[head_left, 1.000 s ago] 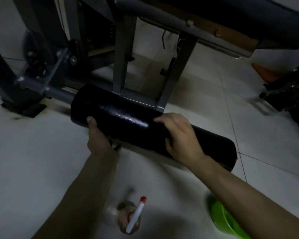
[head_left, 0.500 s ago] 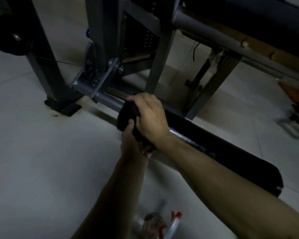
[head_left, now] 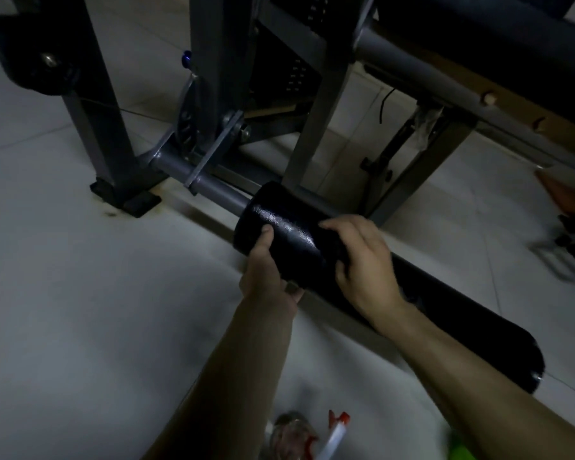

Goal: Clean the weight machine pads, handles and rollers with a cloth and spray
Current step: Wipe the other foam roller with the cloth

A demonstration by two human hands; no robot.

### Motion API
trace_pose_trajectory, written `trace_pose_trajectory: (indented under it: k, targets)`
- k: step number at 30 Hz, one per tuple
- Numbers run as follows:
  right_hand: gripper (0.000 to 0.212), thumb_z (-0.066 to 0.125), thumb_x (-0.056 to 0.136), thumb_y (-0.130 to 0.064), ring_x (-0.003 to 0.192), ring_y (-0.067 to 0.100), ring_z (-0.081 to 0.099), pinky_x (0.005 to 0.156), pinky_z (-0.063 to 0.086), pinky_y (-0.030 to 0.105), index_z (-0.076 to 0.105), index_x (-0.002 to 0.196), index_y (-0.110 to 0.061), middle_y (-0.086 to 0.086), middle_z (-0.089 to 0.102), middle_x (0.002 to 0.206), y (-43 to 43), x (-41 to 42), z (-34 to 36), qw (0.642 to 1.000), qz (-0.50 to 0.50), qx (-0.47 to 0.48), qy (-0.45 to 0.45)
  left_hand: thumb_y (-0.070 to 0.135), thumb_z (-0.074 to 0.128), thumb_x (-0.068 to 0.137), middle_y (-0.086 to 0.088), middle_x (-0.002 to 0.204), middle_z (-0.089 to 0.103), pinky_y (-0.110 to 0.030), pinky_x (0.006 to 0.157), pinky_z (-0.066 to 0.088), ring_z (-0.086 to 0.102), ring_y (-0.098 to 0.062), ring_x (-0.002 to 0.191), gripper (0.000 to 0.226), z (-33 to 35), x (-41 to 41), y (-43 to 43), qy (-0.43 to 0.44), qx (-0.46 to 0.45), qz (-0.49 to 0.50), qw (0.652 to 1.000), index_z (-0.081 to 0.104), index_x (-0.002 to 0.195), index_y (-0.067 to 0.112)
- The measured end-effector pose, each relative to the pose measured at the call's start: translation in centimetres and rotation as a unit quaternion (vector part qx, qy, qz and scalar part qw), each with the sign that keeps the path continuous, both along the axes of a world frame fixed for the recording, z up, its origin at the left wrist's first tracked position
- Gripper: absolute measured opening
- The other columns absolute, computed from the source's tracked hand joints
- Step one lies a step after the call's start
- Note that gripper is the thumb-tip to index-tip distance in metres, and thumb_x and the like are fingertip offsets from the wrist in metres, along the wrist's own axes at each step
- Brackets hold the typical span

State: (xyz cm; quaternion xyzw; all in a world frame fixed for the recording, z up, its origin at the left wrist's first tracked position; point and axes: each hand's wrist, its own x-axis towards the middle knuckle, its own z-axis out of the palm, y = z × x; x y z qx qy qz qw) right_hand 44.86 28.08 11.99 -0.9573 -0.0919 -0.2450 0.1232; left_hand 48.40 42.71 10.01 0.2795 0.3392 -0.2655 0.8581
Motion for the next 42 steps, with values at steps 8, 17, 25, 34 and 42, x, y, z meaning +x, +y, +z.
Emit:
trace_pose_trajectory:
  k: [8, 17, 25, 34, 42]
  targets:
    - [0.039, 0.067, 0.09, -0.008, 0.108, 0.033, 0.057, 0.093, 0.049, 0.046, 0.065, 0.128, -0.013, 0.012, 0.061, 0.12, 2.4, 4.1, 0.5, 0.996, 0.053, -0.058, 0.028, 0.045, 0.07, 0.092, -0.016, 0.119, 0.064, -0.048, 0.09, 0.055, 0.063, -0.028, 0.097, 0.048, 1.0, -2.4, -1.1, 0.003, 0.022, 0.02, 1.0, 0.055, 0.129, 0.019]
    - [0.065, 0.057, 0.068, 0.018, 0.114, 0.037, 0.06, 0.097, 0.05, 0.049, 0.067, 0.128, -0.005, 0.015, 0.06, 0.127, -14.0, -15.0, -0.6, 0.991, -0.114, -0.066, 0.016, 0.063, 0.078, 0.076, -0.01, 0.126, 0.063, -0.047, 0.093, 0.055, 0.062, -0.024, 0.104, 0.085, -0.6, -7.4, -8.5, -0.016, 0.086, -0.075, 0.993, 0.051, 0.141, 0.016]
    - [0.074, 0.053, 0.056, 0.005, 0.117, 0.034, 0.056, 0.107, 0.043, 0.042, 0.065, 0.128, -0.008, 0.012, 0.061, 0.126, -12.0, -15.9, -1.4, 0.984, -0.171, 0.049, -0.016, 0.076, 0.08, 0.062, -0.01, 0.13, 0.062, -0.043, 0.078, 0.058, 0.061, -0.031, 0.117, 0.097, -1.7, -9.7, -11.1, -0.045, 0.077, -0.123, 0.988, 0.052, 0.14, 0.025]
    - [0.047, 0.058, 0.084, -0.017, 0.111, 0.035, 0.06, 0.092, 0.047, 0.047, 0.067, 0.13, -0.016, 0.011, 0.061, 0.126, -12.4, -14.4, -1.2, 0.995, -0.088, -0.038, 0.039, 0.071, 0.079, 0.066, -0.014, 0.132, 0.067, -0.054, 0.102, 0.049, 0.058, -0.041, 0.128, 0.078, -2.3, -10.6, -12.5, -0.076, 0.099, -0.115, 0.985, 0.065, 0.124, 0.02]
    - [0.065, 0.053, 0.064, 0.011, 0.112, 0.035, 0.058, 0.092, 0.049, 0.051, 0.067, 0.126, -0.005, 0.014, 0.06, 0.125, -20.1, -25.7, -3.1, 0.968, -0.241, 0.011, -0.062, 0.064, 0.083, 0.071, -0.008, 0.116, 0.071, -0.057, 0.08, 0.062, 0.073, -0.031, 0.099, 0.075, -1.7, -10.0, -13.3, -0.05, 0.103, -0.088, 0.99, 0.061, 0.127, 0.021]
